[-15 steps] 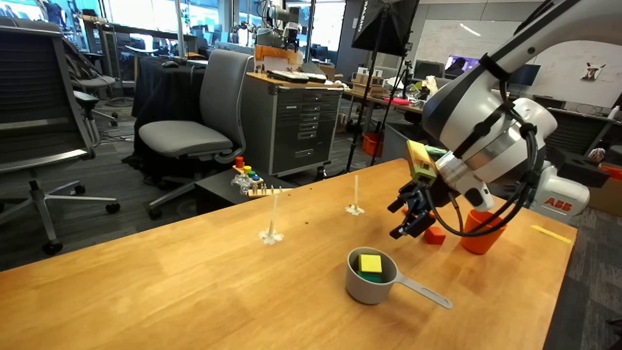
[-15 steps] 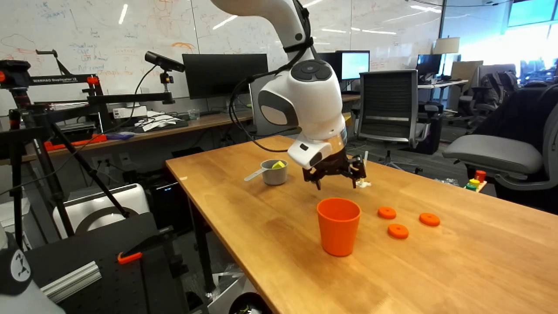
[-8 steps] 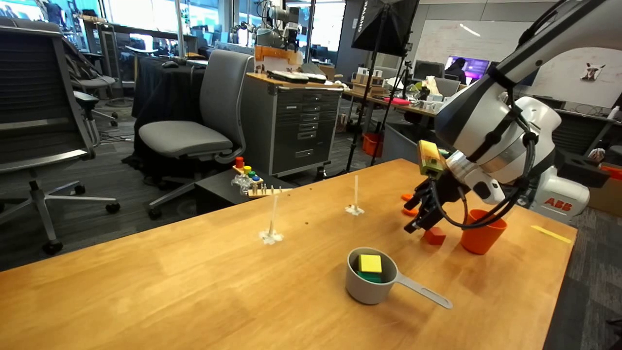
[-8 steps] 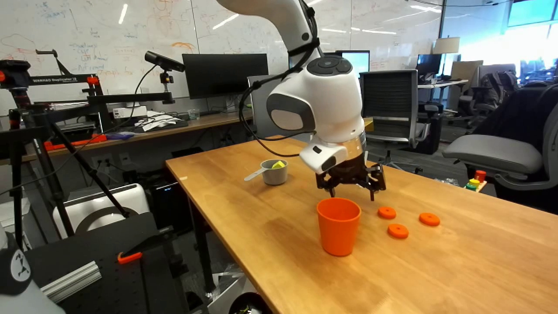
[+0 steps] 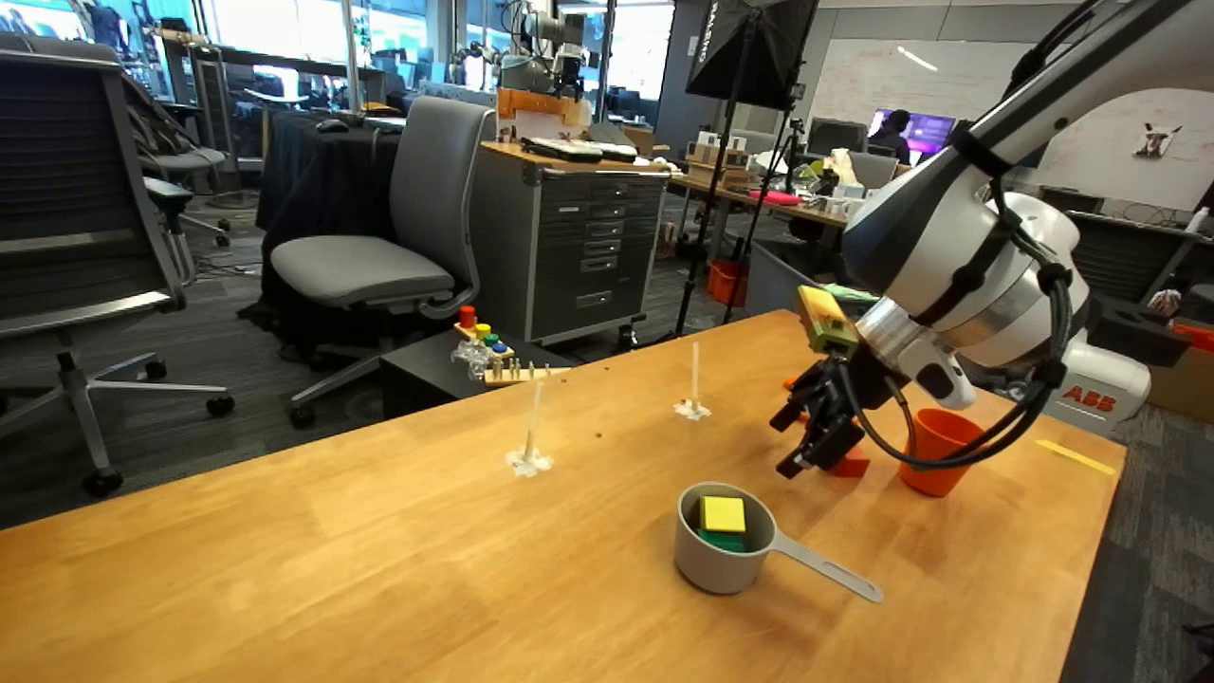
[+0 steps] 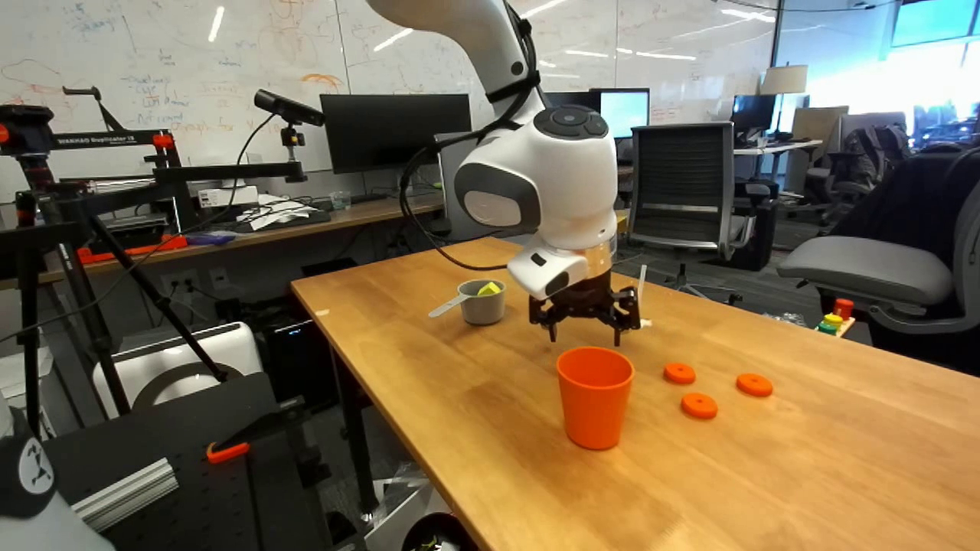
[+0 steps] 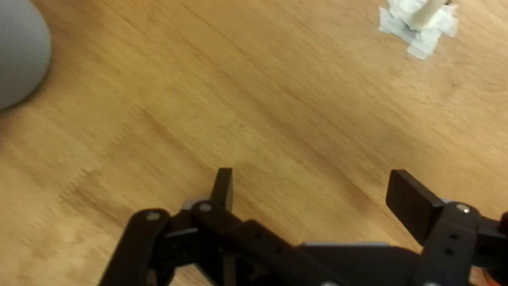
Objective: Put the green, yellow and orange blocks inside the grey measuring cup
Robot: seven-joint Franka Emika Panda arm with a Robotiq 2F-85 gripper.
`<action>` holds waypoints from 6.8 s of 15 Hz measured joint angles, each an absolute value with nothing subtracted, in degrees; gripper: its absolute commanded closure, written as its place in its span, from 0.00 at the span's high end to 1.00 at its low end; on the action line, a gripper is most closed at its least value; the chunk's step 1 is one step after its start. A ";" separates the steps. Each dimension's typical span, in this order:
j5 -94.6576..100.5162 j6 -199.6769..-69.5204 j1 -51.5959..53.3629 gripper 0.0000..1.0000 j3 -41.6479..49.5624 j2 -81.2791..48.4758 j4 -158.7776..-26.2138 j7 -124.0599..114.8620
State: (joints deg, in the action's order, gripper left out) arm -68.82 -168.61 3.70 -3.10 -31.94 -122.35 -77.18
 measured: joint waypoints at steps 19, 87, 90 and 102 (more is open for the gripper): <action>-62.83 -170.88 6.49 1.00 1.02 -29.74 -126.84 -80.38; -56.58 -181.36 42.31 0.13 10.03 -24.62 -129.78 -81.86; -56.57 -181.36 45.28 0.69 12.04 -24.60 -130.67 -83.52; -55.74 -181.55 50.63 1.00 16.66 -19.61 -128.96 -84.70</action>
